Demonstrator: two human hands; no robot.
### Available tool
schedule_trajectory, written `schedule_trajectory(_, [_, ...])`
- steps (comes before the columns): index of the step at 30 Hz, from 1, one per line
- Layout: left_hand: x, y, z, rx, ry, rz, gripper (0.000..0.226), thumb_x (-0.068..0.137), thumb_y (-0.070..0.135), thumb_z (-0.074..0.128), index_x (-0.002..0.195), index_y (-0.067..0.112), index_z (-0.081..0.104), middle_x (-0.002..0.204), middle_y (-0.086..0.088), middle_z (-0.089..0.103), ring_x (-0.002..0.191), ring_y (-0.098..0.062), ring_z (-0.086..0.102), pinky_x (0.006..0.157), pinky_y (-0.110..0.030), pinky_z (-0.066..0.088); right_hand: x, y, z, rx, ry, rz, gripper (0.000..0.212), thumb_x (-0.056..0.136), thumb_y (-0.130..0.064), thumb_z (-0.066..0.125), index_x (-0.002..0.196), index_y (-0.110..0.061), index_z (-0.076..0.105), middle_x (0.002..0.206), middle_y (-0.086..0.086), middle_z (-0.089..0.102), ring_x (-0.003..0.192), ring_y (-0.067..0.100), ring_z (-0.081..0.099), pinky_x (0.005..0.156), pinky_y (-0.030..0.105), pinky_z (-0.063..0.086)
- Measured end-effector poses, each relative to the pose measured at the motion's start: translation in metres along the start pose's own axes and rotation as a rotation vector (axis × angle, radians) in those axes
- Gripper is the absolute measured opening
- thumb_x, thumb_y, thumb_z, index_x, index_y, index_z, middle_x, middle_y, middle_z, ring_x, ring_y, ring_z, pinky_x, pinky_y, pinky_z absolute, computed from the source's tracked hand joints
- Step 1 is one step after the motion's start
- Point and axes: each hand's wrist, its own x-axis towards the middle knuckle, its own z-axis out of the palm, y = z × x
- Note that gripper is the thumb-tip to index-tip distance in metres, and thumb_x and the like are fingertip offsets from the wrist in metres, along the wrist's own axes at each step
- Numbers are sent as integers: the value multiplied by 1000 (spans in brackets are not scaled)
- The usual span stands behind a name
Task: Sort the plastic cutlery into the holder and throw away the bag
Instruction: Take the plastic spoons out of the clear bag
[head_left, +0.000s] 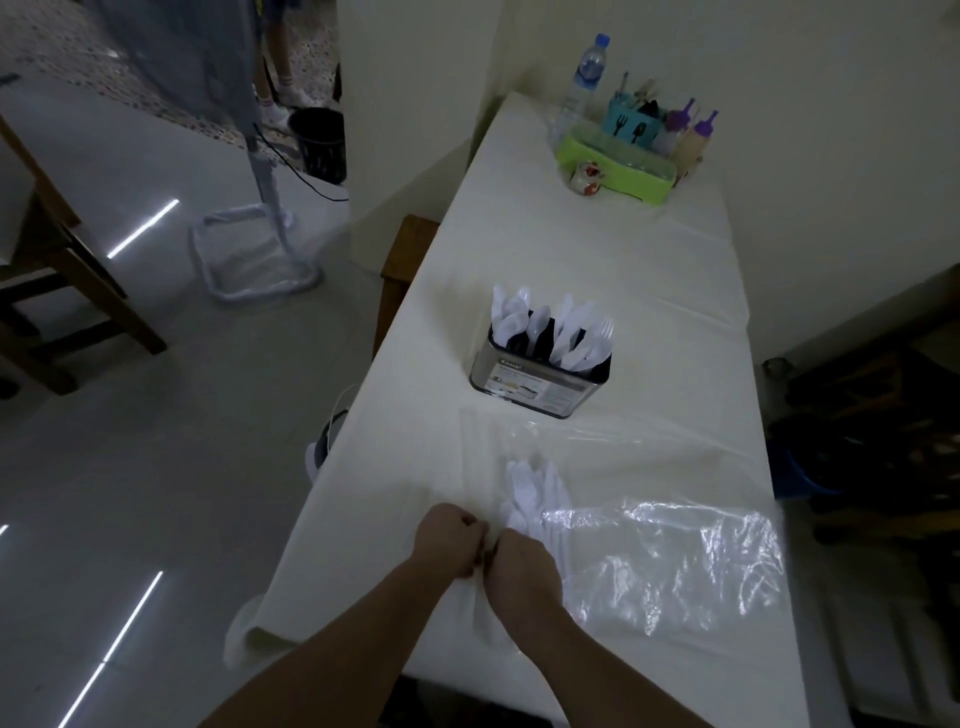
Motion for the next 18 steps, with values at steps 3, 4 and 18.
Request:
schedule_trajectory(3, [-2,3,2,-32,-33,-31,27,90,15,59,74,-3,73,72,-19,72,62,-32,71,53,-35,60,0,2,-1,5,4,13,18,96,-16,45,100,-17,63,97,2,70,96,21,67,78,32,54])
schedule_trajectory(4, [-3,3,1,-33,-36,-36,26,90,14,59,75,-2,73,71,-18,72,62,-31,71,53,-35,60,0,2,-1,0,3,22,17,96,-18,46,101,-16,63,100,3,71,94,21,67,78,33,55])
schedule_trajectory(18, [-3,6,-2,124,6,-15,33,90,16,50,72,-3,70,59,-14,70,48,-25,68,43,-29,57,-9,16,-10,190,233,2,22,100,-29,42,90,-13,53,85,6,65,83,27,66,69,34,47])
